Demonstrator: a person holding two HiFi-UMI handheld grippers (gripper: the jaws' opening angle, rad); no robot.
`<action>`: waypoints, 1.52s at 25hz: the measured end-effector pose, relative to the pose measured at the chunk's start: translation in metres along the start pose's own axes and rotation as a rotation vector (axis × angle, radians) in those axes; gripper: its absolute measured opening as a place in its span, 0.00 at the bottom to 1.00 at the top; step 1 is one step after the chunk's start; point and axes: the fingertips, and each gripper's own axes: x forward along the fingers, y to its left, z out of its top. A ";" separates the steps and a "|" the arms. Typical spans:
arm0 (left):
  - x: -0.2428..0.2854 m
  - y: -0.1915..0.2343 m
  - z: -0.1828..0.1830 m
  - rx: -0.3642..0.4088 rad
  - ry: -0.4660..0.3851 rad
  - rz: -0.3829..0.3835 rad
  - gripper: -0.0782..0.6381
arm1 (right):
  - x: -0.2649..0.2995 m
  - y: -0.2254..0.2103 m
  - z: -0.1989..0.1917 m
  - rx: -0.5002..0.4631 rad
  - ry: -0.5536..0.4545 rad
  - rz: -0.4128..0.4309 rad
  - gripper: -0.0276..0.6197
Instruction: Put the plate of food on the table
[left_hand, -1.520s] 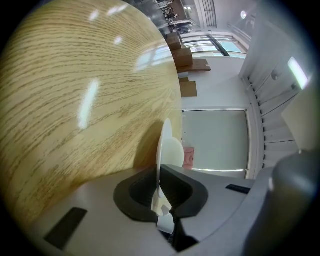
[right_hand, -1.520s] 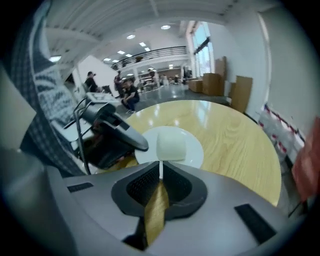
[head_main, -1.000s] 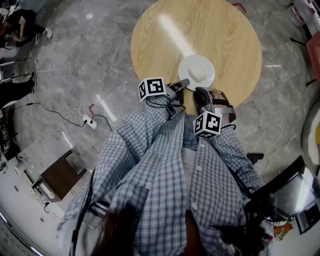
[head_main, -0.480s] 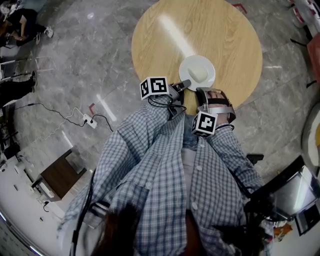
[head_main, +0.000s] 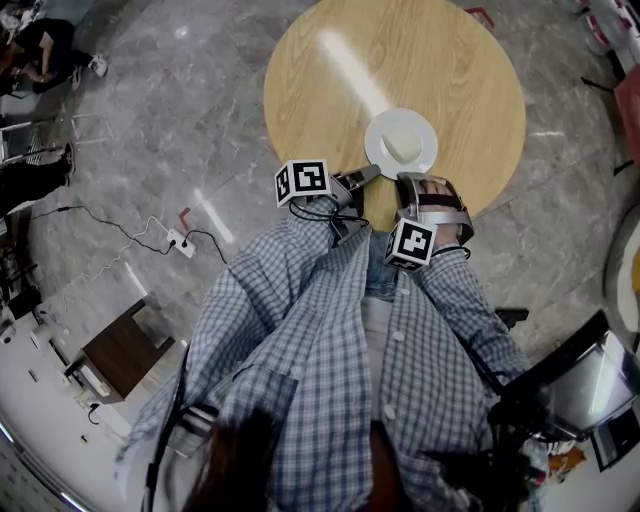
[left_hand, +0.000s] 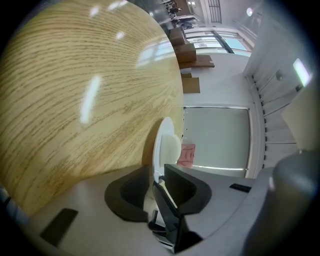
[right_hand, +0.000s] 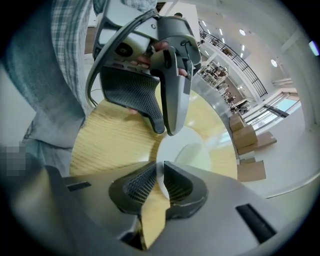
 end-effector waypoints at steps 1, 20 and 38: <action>-0.001 0.000 0.000 0.000 -0.002 -0.003 0.22 | 0.001 0.000 0.000 0.001 0.001 0.005 0.12; -0.003 -0.022 0.018 0.112 -0.066 -0.036 0.21 | -0.019 -0.037 -0.003 0.769 -0.243 0.095 0.11; -0.045 -0.116 0.030 0.690 -0.207 -0.037 0.12 | -0.086 -0.114 -0.014 1.186 -0.464 -0.146 0.05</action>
